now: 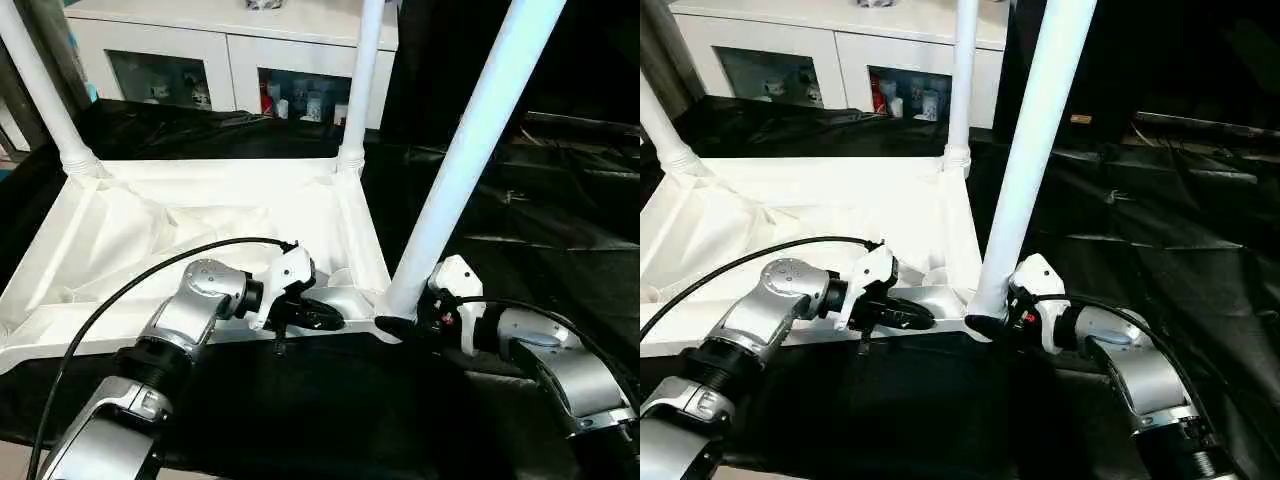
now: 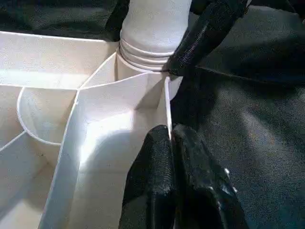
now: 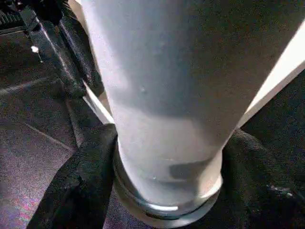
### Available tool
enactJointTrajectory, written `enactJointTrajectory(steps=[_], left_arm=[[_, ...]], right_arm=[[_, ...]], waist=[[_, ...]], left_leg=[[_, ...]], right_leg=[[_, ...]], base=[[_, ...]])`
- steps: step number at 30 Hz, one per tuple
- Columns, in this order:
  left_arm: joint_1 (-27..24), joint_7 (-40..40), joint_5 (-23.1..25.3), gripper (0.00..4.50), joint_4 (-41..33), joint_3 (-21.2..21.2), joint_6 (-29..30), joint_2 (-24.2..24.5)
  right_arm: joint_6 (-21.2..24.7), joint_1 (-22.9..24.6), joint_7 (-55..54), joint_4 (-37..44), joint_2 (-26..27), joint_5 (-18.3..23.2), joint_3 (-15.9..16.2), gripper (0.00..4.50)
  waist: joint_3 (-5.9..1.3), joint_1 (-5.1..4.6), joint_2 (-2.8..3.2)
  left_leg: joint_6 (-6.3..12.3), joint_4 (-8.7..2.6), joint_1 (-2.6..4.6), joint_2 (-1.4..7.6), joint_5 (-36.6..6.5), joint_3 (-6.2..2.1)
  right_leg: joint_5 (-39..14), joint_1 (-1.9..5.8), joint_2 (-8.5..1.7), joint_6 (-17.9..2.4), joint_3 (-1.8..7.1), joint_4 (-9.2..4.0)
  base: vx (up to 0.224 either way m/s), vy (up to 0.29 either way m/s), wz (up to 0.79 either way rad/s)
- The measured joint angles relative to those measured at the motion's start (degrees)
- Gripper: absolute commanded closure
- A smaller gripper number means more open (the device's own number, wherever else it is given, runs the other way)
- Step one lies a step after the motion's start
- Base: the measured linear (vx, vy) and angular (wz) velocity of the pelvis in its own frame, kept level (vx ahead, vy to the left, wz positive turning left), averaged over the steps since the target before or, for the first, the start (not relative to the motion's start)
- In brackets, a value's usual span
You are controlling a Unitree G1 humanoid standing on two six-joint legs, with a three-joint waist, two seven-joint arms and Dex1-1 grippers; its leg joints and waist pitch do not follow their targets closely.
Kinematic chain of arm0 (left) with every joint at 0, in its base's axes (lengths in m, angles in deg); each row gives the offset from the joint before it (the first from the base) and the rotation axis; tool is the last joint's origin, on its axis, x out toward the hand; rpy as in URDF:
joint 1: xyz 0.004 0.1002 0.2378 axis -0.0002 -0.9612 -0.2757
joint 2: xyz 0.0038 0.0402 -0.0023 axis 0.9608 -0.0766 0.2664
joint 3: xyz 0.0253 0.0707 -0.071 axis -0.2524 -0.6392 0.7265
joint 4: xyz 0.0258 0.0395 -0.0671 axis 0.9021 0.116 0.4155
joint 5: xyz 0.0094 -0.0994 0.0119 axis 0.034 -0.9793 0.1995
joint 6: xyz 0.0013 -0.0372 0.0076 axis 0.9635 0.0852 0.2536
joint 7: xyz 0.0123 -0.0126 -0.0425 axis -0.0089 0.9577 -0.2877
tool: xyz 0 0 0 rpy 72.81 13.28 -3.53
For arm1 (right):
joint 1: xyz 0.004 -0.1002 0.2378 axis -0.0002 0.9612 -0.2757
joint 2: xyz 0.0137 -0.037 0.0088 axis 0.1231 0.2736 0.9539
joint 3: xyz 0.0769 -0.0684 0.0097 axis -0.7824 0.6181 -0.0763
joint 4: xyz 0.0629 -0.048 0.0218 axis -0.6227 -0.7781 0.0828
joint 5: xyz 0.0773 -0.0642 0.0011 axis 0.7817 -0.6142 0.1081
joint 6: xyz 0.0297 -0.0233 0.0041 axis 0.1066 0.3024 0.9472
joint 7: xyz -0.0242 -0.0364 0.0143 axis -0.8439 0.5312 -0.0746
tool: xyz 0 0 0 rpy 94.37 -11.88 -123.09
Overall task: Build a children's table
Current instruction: Rotate leg to tighten
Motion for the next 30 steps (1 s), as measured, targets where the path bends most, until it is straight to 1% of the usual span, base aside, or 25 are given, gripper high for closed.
enactJointTrajectory(steps=[3,5,7,8,10,12,13,16,17,20,23,24,25,26,29,30], left_arm=[[-0.07,-0.01,0.0,4.5,-0.01,0.03,0.07,0.07],[-0.2,-0.04,-0.01,4.5,-0.44,0.13,0.46,0.31],[-0.07,-2.14,0.22,4.5,-0.51,0.55,1.08,-0.08],[0.02,-3.14,0.46,4.5,-0.5,0.6,1.22,-0.42],[1.49,-10.02,2.72,4.5,1.77,0.76,1.06,-3.92],[3.14,-15.93,4.3,4.5,4.36,0.57,1.09,-7.5],[4.46,-20.91,5.59,4.5,6.47,0.5,1.12,-10.44],[6.52,-29.33,7.0,4.5,10.33,0.44,1.46,-15.8],[6.89,-31.1,7.28,4.5,10.97,0.35,1.49,-16.9],[7.15,-33.8,7.48,4.5,11.81,0.32,1.47,-18.79],[7.39,-34.27,8.08,4.5,12.47,0.32,0.62,-19.24],[7.4,-34.26,8.09,4.5,12.57,0.32,0.42,-19.24],[7.39,-34.26,8.2,4.5,12.67,0.29,0.01,-19.24],[7.39,-34.13,8.45,4.5,12.71,0.13,-0.48,-19.11],[7.34,-32.92,8.39,4.5,12.68,0.03,-1.6,-17.84],[7.33,-32.26,8.04,4.5,12.64,0.05,-1.71,-17.35]], right_arm=[[-0.06,0.01,-0.1,-0.22,0.31,0.0,-0.08,1.75],[0.56,0.43,-0.85,-0.22,1.7,0.43,-1.04,1.75],[1.79,0.6,-4.62,-0.91,4.89,1.43,-2.93,1.75],[1.88,0.57,-5.92,-1.33,5.51,1.43,-3.62,1.75],[1.47,-0.32,-14.1,-4.69,10.04,1.33,-6.87,1.75],[0.61,-1.38,-21.19,-7.15,13.08,1.04,-9.25,1.75],[-0.34,-2.6,-26.78,-9.19,15.12,0.21,-11.21,1.75],[-2.08,-4.56,-37.33,-12.12,19.59,-1.25,-13.93,1.75],[-2.22,-5.09,-39.58,-12.63,20.51,-1.64,-14.57,1.75],[-3.1,-5.49,-42.79,-13.24,21.59,-2.55,-15.28,1.75],[-4.59,-5.53,-43.57,-13.85,21.95,-3.18,-15.29,1.75],[-4.82,-5.53,-43.55,-13.93,22.02,-3.15,-15.39,1.4],[-5.04,-5.52,-43.51,-14.02,22.26,-3.12,-15.71,1.19],[-5.05,-5.52,-43.39,-14.01,22.28,-3.1,-15.78,1.05],[-5.1,-5.36,-40.13,-13.73,21.4,-2.33,-15.44,0.96],[-5.1,-5.19,-38.74,-13.62,20.84,-2.18,-15.07,0.72]], waist=[[-0.01,0.01,-0.01],[0.0,-0.03,-0.09],[0.03,-0.36,-0.16],[0.03,-0.45,-0.18],[0.01,-0.61,-0.3],[-0.01,-0.57,-0.35],[-0.01,-0.54,-0.34],[-0.04,-0.2,-0.29],[-0.04,-0.15,-0.29],[-0.06,0.0,-0.26],[-0.09,0.05,-0.2],[-0.1,0.05,-0.18],[-0.1,0.05,-0.18],[-0.1,0.03,-0.18],[-0.09,-0.27,-0.17],[-0.09,-0.41,-0.17]], left_leg=[[0.0,0.03,0.01,0.01,0.0,0.0],[0.0,0.05,0.02,0.03,0.0,0.0],[-0.01,0.15,0.05,0.03,0.0,-0.01],[-0.01,0.21,0.05,0.04,0.0,-0.01],[-0.01,0.37,0.06,0.02,0.0,0.0],[-0.01,0.39,0.08,-0.04,-0.01,0.0],[-0.01,0.4,0.08,-0.07,-0.01,0.0],[-0.01,0.36,0.08,-0.08,-0.01,0.0],[-0.01,0.34,0.05,-0.07,-0.01,0.0],[-0.01,0.31,0.05,-0.07,0.0,-0.02],[0.01,0.31,0.01,-0.07,-0.01,-0.02],[0.02,0.32,0.0,-0.08,-0.01,-0.02],[0.02,0.32,-0.02,-0.08,-0.01,-0.02],[0.02,0.31,-0.03,-0.07,-0.01,-0.02],[0.01,0.27,-0.02,-0.06,-0.01,-0.03],[0.01,0.26,-0.02,-0.04,-0.01,-0.03]], right_leg=[[0.0,0.0,0.0,0.0,0.0,0.03],[0.0,0.0,0.0,0.0,-0.01,0.07],[0.02,0.01,0.01,-0.02,0.01,0.15],[0.02,0.01,0.01,-0.03,0.02,0.17],[0.07,0.05,-0.01,-0.1,0.07,0.19],[0.07,0.09,-0.05,-0.11,0.11,0.15],[0.07,0.11,-0.06,-0.1,0.13,0.14],[0.04,0.15,-0.07,-0.04,0.12,0.1],[0.04,0.15,-0.07,-0.04,0.11,0.1],[0.08,0.18,-0.06,-0.08,0.09,0.11],[0.07,0.19,-0.07,-0.07,0.09,0.06],[0.07,0.19,-0.07,-0.07,0.09,0.05],[0.07,0.18,-0.07,-0.07,0.09,0.04],[0.07,0.17,-0.07,-0.07,0.08,0.05],[0.07,0.13,-0.06,-0.06,0.06,0.06],[0.09,0.11,-0.05,-0.05,0.05,0.06]], base=[[0.0,0.0,0.0],[0.0,0.0,0.0],[0.0,0.0,0.0],[0.0,0.0,0.0],[0.0,0.0,0.0],[0.0,0.0,0.0],[0.0,0.0,0.0],[0.0,0.0,0.0],[0.0,0.0,0.0],[0.0,0.0,0.0],[0.0,0.0,0.0],[0.0,0.0,0.0],[0.0,0.0,0.0],[0.0,0.0,0.0],[0.0,0.0,0.0],[0.0,0.0,0.0]])
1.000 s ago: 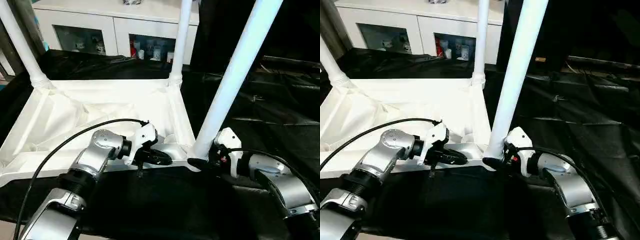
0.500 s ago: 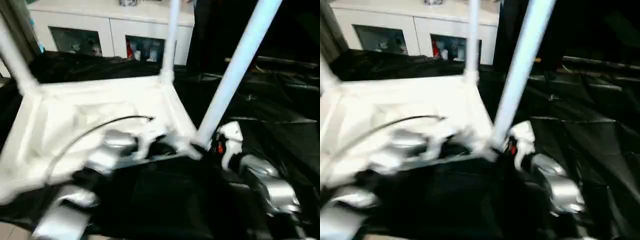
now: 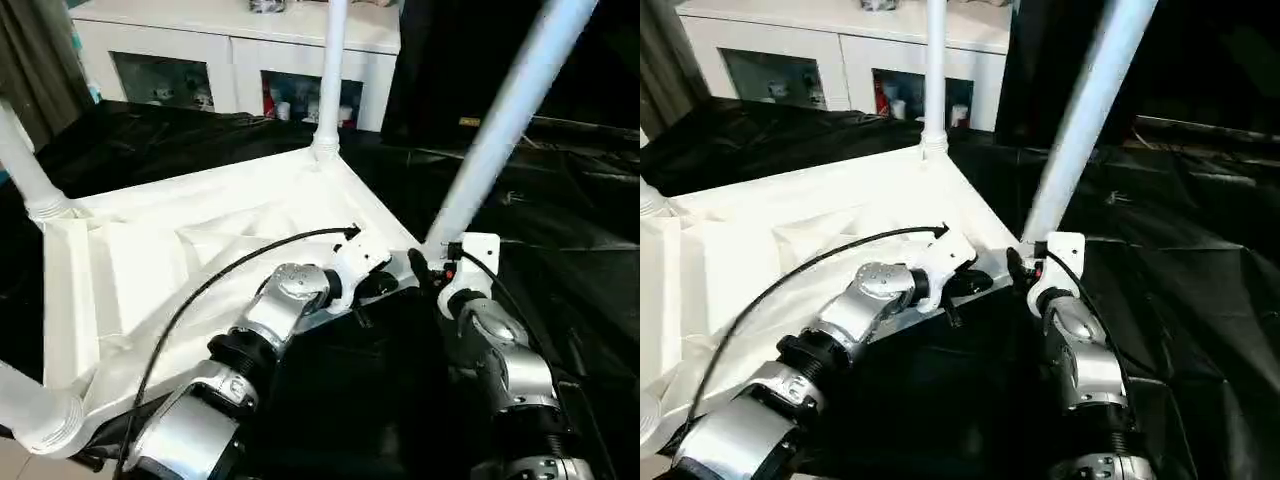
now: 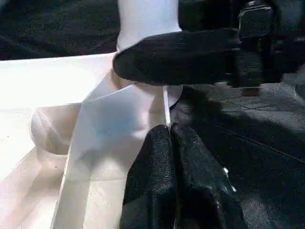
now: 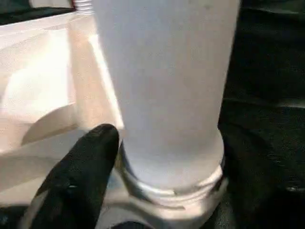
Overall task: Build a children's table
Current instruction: Rotate leg to tighten
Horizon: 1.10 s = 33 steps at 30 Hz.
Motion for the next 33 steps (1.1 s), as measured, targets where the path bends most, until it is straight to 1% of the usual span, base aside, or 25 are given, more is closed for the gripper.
enactJointTrajectory(steps=[1,3,4,6,8,10,12,13,14,16,22,33], left_arm=[[-0.04,0.84,-0.36,4.5,-0.06,0.05,-0.13,0.54],[-0.23,2.24,-0.75,4.5,-0.39,0.06,-0.59,1.59],[-0.51,3.78,-0.95,4.5,-0.94,0.14,-0.92,2.82],[-1.75,7.97,-1.89,4.5,-2.78,0.28,-1.47,5.16],[-2.72,12.7,-2.91,4.5,-4.09,0.32,-2.48,7.46],[-3.65,17.02,-3.67,4.5,-5.27,-0.01,-3.31,9.16],[-4.08,19.6,-4.25,4.5,-6.17,-0.12,-3.49,10.23],[-4.53,22.32,-5.35,4.5,-6.97,-0.21,-3.17,11.56],[-5.01,24.58,-6.2,4.5,-7.72,-0.16,-2.58,12.96],[-5.72,28.04,-7.63,4.5,-8.79,-0.14,-1.75,14.44],[-6.37,31.49,-8.27,4.5,-9.87,-0.07,-0.45,15.85],[-6.68,32.27,-9.09,4.5,-10.79,-0.13,0.8,16.49]], right_arm=[[0.01,0.32,1.59,0.22,-0.43,0.23,0.5,0.63],[0.66,0.46,4.08,0.81,-1.79,0.47,1.17,0.6],[1.4,0.91,6.34,1.81,-3.25,0.77,2.3,0.6],[2.81,2.44,12.09,4.66,-7.93,0.82,5.15,0.6],[4.26,2.86,17.04,7.17,-10.47,1.12,6.81,0.6],[5.34,2.91,21.13,9.09,-12.72,1.52,8.37,0.6],[5.6,3.02,24.31,10.3,-13.87,1.81,9.01,0.6],[5.62,3.87,28.07,12.1,-16.82,2.12,10.62,0.6],[5.75,4.88,30.95,13.4,-19.19,2.39,11.38,0.6],[6.51,5.53,34.81,14.12,-21.72,2.99,11.91,0.6],[7.64,5.73,38.98,17.13,-23.81,4.04,12.51,0.6],[7.65,5.66,39.33,17.17,-23.35,4.46,13.06,0.6]], waist=[[0.0,-0.14,0.0],[0.01,-0.34,0.02],[0.03,-0.41,0.04],[0.05,-0.36,0.09],[0.06,-0.38,0.09],[0.05,-0.08,0.09],[0.06,0.25,0.09],[0.06,0.33,0.1],[0.08,0.47,0.08],[0.09,0.39,0.06],[0.09,0.49,0.06],[0.13,0.44,0.0]], left_leg=[[0.0,-0.01,0.0,0.03,0.0,-0.02],[-0.01,-0.05,0.01,0.05,0.0,-0.02],[-0.01,-0.07,0.0,0.07,0.0,-0.04],[-0.01,-0.1,0.01,0.07,0.0,-0.04],[-0.01,-0.11,0.01,0.09,0.0,-0.04],[-0.01,-0.12,0.01,0.1,0.0,-0.04],[0.0,-0.06,-0.01,0.09,0.0,-0.02],[0.01,-0.06,-0.03,0.07,-0.01,0.02],[0.06,-0.02,-0.06,0.07,-0.04,0.02],[0.08,-0.02,-0.06,0.07,-0.05,0.03],[0.07,-0.01,-0.06,0.08,-0.05,0.03],[0.08,0.0,-0.08,0.08,-0.05,0.03]], right_leg=[[0.01,-0.01,0.02,0.01,-0.02,0.0],[0.02,-0.05,0.05,0.01,-0.03,0.01],[0.03,-0.07,0.06,0.01,-0.05,0.01],[0.02,-0.07,0.06,0.02,-0.05,0.01],[0.01,-0.1,0.1,0.03,-0.04,0.01],[0.0,-0.1,0.1,0.03,-0.04,0.0],[0.0,-0.07,0.07,0.03,-0.04,-0.02],[0.0,-0.08,0.04,0.03,0.0,-0.06],[0.0,-0.08,0.04,0.03,-0.01,-0.07],[0.0,-0.07,0.04,0.03,0.0,-0.09],[0.0,-0.08,0.04,0.03,-0.01,-0.06],[0.0,-0.11,0.04,0.03,-0.01,-0.05]], base=[[0.0,0.0,0.0],[0.0,0.0,0.0],[0.0,0.0,0.0],[0.0,0.0,0.0],[0.0,0.0,0.0],[0.0,0.0,0.0],[0.0,0.0,0.0],[0.0,0.0,0.0],[0.0,0.0,0.0],[0.0,0.0,0.0],[0.0,0.0,0.0],[0.0,0.0,0.0]])
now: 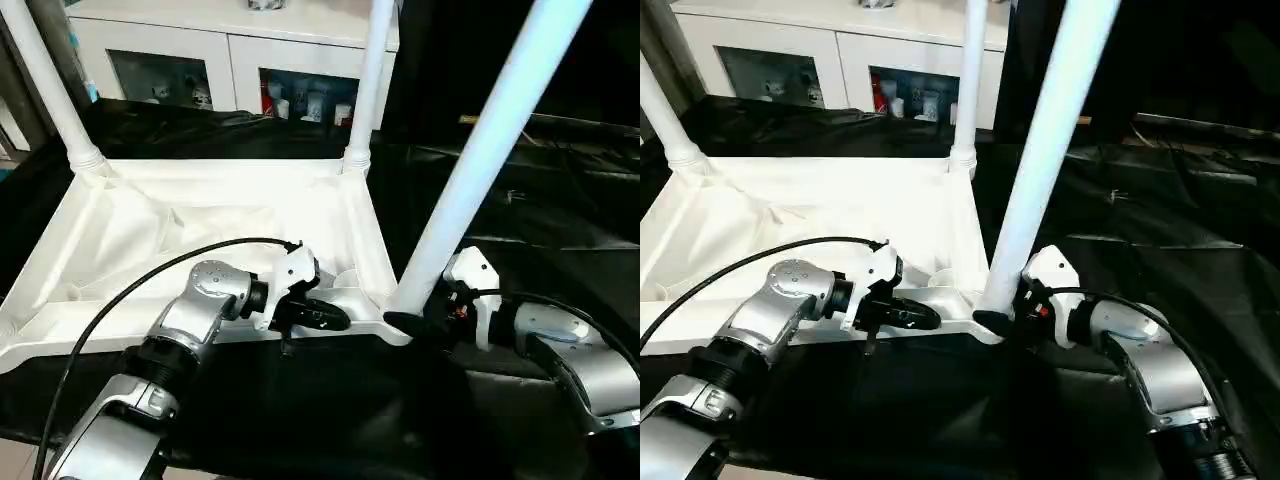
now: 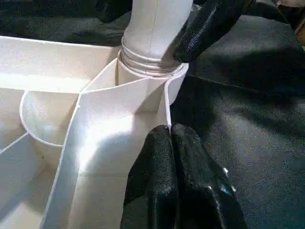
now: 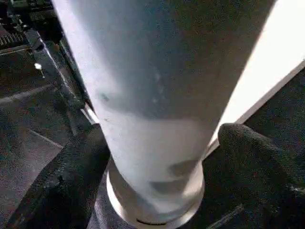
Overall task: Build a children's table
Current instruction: Rotate leg to tighten
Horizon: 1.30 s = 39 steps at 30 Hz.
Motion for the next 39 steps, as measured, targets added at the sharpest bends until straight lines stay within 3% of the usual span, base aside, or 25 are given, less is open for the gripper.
enactJointTrajectory(steps=[5,17,30,39], left_arm=[[0.0,-0.01,0.0,4.5,-0.03,0.01,0.05,0.0],[-0.11,0.04,-0.01,4.5,-0.14,-0.03,0.07,0.02],[-0.13,-0.28,-0.02,4.5,-0.32,0.02,0.5,-0.08],[4.13,-24.69,4.99,4.5,6.7,1.28,1.09,-11.33]], right_arm=[[-0.13,0.06,0.96,-0.69,0.27,-0.09,0.81,0.6],[-1.51,0.73,0.71,-1.46,0.26,-0.91,1.0,1.73],[-2.07,1.1,-0.41,-2.46,2.22,-0.6,-0.12,1.85],[-4.28,-2.57,-28.31,-12.5,18.49,-2.33,-8.37,1.85]], waist=[[0.01,0.0,-0.03],[0.01,0.15,-0.03],[0.0,0.2,-0.05],[-0.02,-0.25,-0.62]], left_leg=[[0.0,0.0,0.0,0.0,0.0,0.0],[0.01,0.04,0.0,0.0,0.0,0.0],[0.01,0.1,0.03,0.01,0.01,0.0],[-0.02,0.24,0.24,-0.02,0.01,-0.05]], right_leg=[[0.0,0.0,0.0,0.0,0.0,0.0],[0.0,0.01,0.0,0.0,0.0,0.03],[0.0,0.01,0.0,0.0,0.01,0.11],[-0.08,0.28,-0.03,0.15,0.01,0.06]], base=[[0.0,0.0,0.0],[0.0,0.0,0.0],[0.0,0.0,0.0],[0.0,0.0,0.0]])
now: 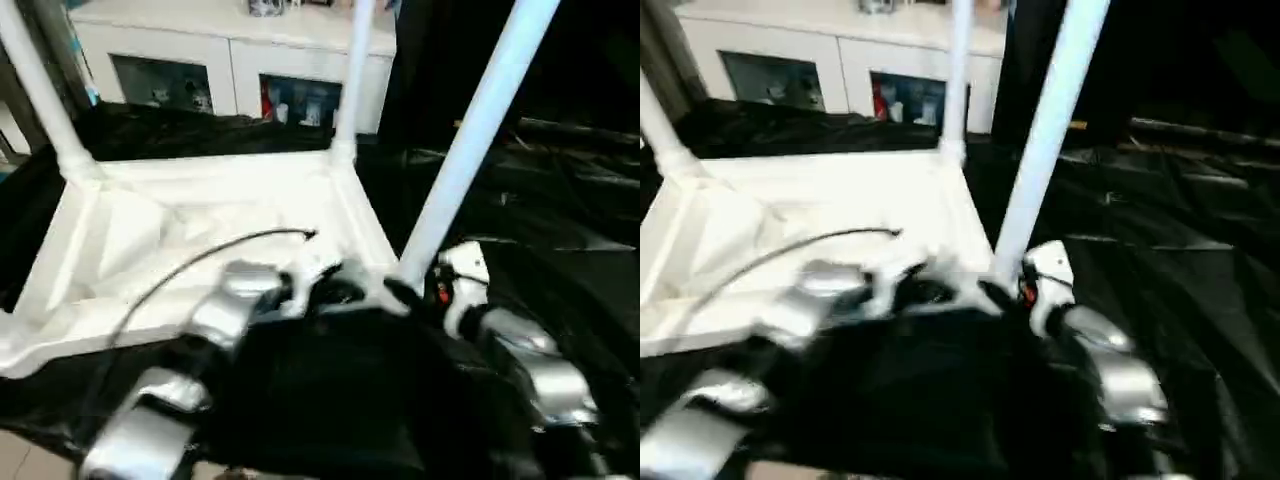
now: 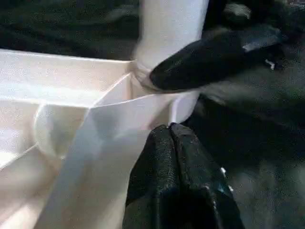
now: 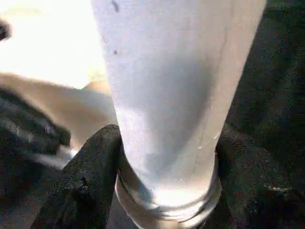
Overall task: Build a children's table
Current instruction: Rotate leg to tighten
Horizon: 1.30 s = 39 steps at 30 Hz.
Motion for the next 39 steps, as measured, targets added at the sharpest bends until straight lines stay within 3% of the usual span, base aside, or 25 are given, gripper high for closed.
enactJointTrajectory(steps=[5,10,12,13,14,18,24,26,29,31,35,37,39], left_arm=[[1.87,-8.63,2.76,4.5,3.05,-1.29,0.77,-5.77],[1.92,-9.52,4.1,4.5,4.57,-2.84,0.09,-6.71],[1.94,-8.72,4.1,4.5,4.56,-2.95,-0.84,-5.8],[1.94,-8.15,4.09,4.5,4.55,-2.96,-1.2,-5.3],[1.92,-6.57,3.93,4.5,4.19,-2.95,-1.88,-4.25],[1.24,1.86,2.25,4.5,-2.47,-3.0,-3.57,0.8],[-0.05,10.96,0.42,4.5,-10.89,-3.3,1.03,7.65],[0.33,11.9,0.22,4.08,-12.12,-3.26,2.51,8.86],[0.89,10.52,0.28,3.96,-11.77,-2.52,3.92,8.01],[1.47,7.44,1.11,3.71,-9.56,-2.56,3.98,5.99],[2.36,3.96,1.68,3.61,-7.07,-2.84,4.95,3.73],[2.5,3.48,1.81,3.27,-6.76,-3.14,5.75,3.22],[2.81,2.44,2.41,3.23,-5.5,-3.2,5.66,3.06]], right_arm=[[-1.49,-2.93,-9.39,-3.44,4.77,-2.02,-0.81,1.85],[-3.54,-3.25,-9.28,-4.17,5.32,-3.15,0.61,1.85],[-4.09,-3.25,-8.54,-4.24,5.23,-3.05,0.64,1.85],[-4.29,-3.24,-8.25,-4.24,5.13,-2.99,0.55,1.3],[-4.5,-3.22,-7.76,-4.23,4.81,-2.69,0.33,1.16],[-4.47,-2.53,-4.81,-3.93,3.01,-0.87,-0.67,0.95],[-4.13,-0.83,-2.17,-1.86,0.94,-0.28,-0.89,0.38],[-4.01,-0.13,-1.23,-1.49,-0.23,-0.19,-0.88,0.27],[-3.89,-0.03,-0.26,-0.92,-1.71,-0.29,-0.87,0.02],[-3.9,-0.11,-0.18,-0.56,-1.87,-0.59,-0.87,0.0],[-3.81,-0.07,0.25,-0.31,-1.93,-0.64,-0.74,0.0],[-3.26,-0.06,0.38,0.14,-2.14,-0.64,-0.64,0.0],[-3.15,0.0,0.5,0.42,-2.52,-0.64,-0.58,0.0]], waist=[[0.01,-0.3,-0.08],[0.01,-1.0,-0.08],[0.01,-1.17,-0.09],[0.01,-1.17,-0.09],[0.02,-1.09,-0.08],[0.06,-0.43,-0.02],[0.15,0.1,0.12],[0.18,0.1,0.17],[0.21,0.07,0.22],[0.22,0.06,0.24],[0.23,-0.09,0.26],[0.23,-0.1,0.26],[0.27,-0.08,0.54]], left_leg=[[0.0,0.0,-0.04,-0.01,0.0,-0.02],[0.0,-0.02,-0.08,-0.01,0.0,-0.04],[0.0,-0.09,-0.1,-0.01,0.0,-0.05],[0.0,-0.12,-0.12,-0.01,0.0,-0.05],[0.0,-0.14,-0.19,0.0,0.0,-0.05],[0.02,-0.14,-0.31,0.01,0.0,-0.02],[0.14,-0.16,-0.35,0.0,-0.09,0.06],[0.13,-0.13,-0.32,0.0,-0.08,0.06],[0.12,-0.12,-0.29,-0.02,-0.08,0.07],[0.12,-0.12,-0.28,-0.02,-0.08,0.07],[0.11,-0.13,-0.29,-0.01,-0.08,0.06],[0.12,-0.13,-0.29,0.0,-0.07,0.06],[0.13,-0.09,-0.31,-0.01,-0.08,0.06]], right_leg=[[0.01,-0.01,0.0,0.01,-0.01,-0.19],[0.44,-0.14,0.0,0.12,-0.02,-0.3],[0.52,-0.21,0.0,0.16,-0.05,-0.3],[0.53,-0.26,0.01,0.15,-0.05,-0.3],[0.65,-0.33,0.01,-0.04,-0.06,-0.3],[0.62,-0.41,0.01,-0.04,-0.05,-0.34],[0.52,-0.43,0.0,-0.12,-0.03,-0.39],[0.52,-0.42,0.0,-0.12,0.0,-0.35],[0.54,-0.37,0.0,-0.14,0.05,-0.34],[0.55,-0.34,0.0,-0.13,0.05,-0.34],[0.57,-0.38,0.01,-0.11,0.03,-0.31],[0.56,-0.38,0.01,-0.09,0.03,-0.32],[0.56,-0.37,0.02,-0.09,0.05,-0.37]], base=[[0.0,0.0,0.0],[0.0,0.0,0.0],[0.0,0.0,0.0],[0.0,0.0,0.0],[0.0,0.0,0.0],[0.0,0.0,0.0],[0.0,0.0,0.0],[0.0,0.0,0.0],[0.0,0.0,0.0],[0.0,0.0,0.0],[0.0,0.0,0.0],[0.0,0.0,0.0],[0.0,0.0,0.0]])
